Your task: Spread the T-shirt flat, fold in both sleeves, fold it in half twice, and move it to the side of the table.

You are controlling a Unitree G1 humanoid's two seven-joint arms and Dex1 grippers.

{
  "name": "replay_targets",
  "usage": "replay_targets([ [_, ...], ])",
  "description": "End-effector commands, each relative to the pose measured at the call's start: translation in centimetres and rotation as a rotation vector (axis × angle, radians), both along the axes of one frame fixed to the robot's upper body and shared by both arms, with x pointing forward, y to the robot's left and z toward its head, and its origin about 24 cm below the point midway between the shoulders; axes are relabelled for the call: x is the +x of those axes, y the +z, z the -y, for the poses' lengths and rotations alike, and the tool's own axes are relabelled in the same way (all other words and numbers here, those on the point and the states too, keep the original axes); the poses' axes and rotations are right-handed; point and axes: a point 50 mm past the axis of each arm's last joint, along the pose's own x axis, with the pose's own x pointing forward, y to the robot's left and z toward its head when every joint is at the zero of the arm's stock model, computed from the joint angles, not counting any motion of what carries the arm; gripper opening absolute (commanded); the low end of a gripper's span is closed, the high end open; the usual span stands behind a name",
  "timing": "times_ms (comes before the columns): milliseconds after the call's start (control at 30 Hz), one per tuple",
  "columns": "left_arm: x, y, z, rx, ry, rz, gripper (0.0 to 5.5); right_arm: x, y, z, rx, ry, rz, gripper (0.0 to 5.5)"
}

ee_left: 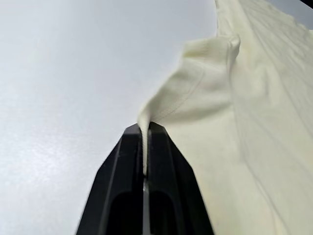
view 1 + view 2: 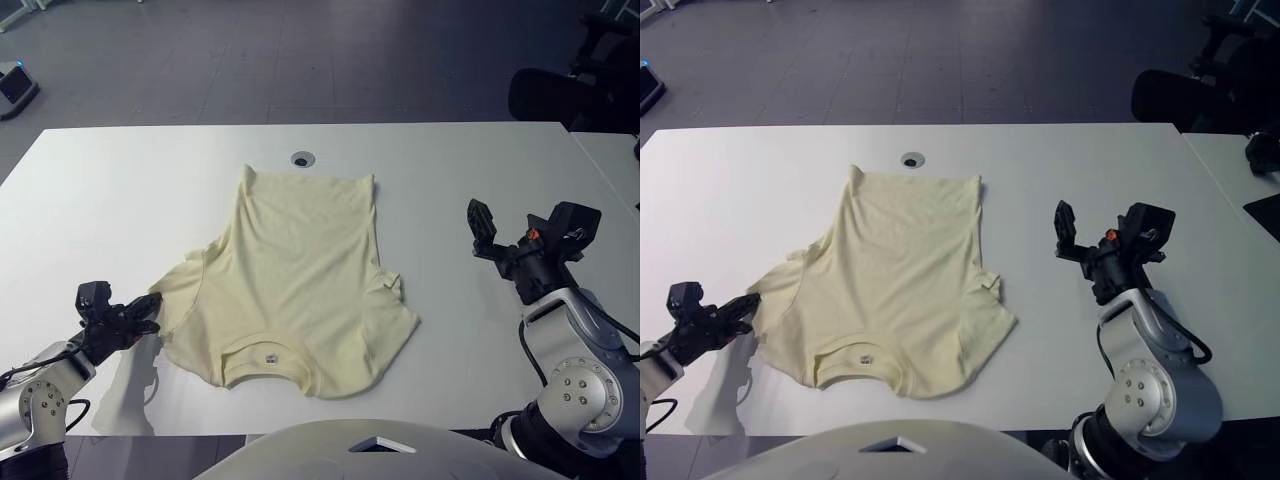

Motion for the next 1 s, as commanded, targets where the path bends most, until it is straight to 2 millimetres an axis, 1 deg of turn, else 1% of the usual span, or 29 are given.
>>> replay_targets([
  [33,-1.0,-0.5,-0.2,0.05,0.082,-0.107,0.02,-0.4,-0.2,-0.3,0.009,-0.018,0.002,5.4],
  [133,0.4,1.3,0.4,0.113,0.042,-0.052,0.02,-0.9,-0.4,-0.5,0.02,-0.043,0.002,5.4],
  [233,0.6,3.0,1.4,0.152,0.002,-0.02,0.02,-1.3,-0.7,-0.8,0.032,-0.055,-0.001,5.4],
  [400,1.9,6.4,3.5,0.246,-0.09,0.071,0.02,-1.8,-0.9,-1.5,0.049,-0.071,-0.001,5.4],
  [467,1.9,7.4,4.6,0.31,-0.145,0.079,0.02,-2.0,-1.0,-1.6,0.051,-0.08,0.001,5.4],
  [567,1.7,8.5,6.5,0.34,-0.226,0.079,0.02,-2.1,-1.0,-1.8,0.055,-0.085,0.002,5.4],
  [633,1.4,8.6,7.6,0.337,-0.28,0.051,0.02,-2.0,-1.1,-1.9,0.056,-0.083,0.004,5.4],
  [767,0.9,7.8,9.5,0.29,-0.351,-0.001,0.02,-1.6,-1.0,-2.2,0.055,-0.059,0.007,5.4],
  [1000,1.1,6.8,12.8,0.194,-0.404,0.02,0.02,-0.9,-0.7,-2.2,0.041,-0.013,0.012,5.4],
])
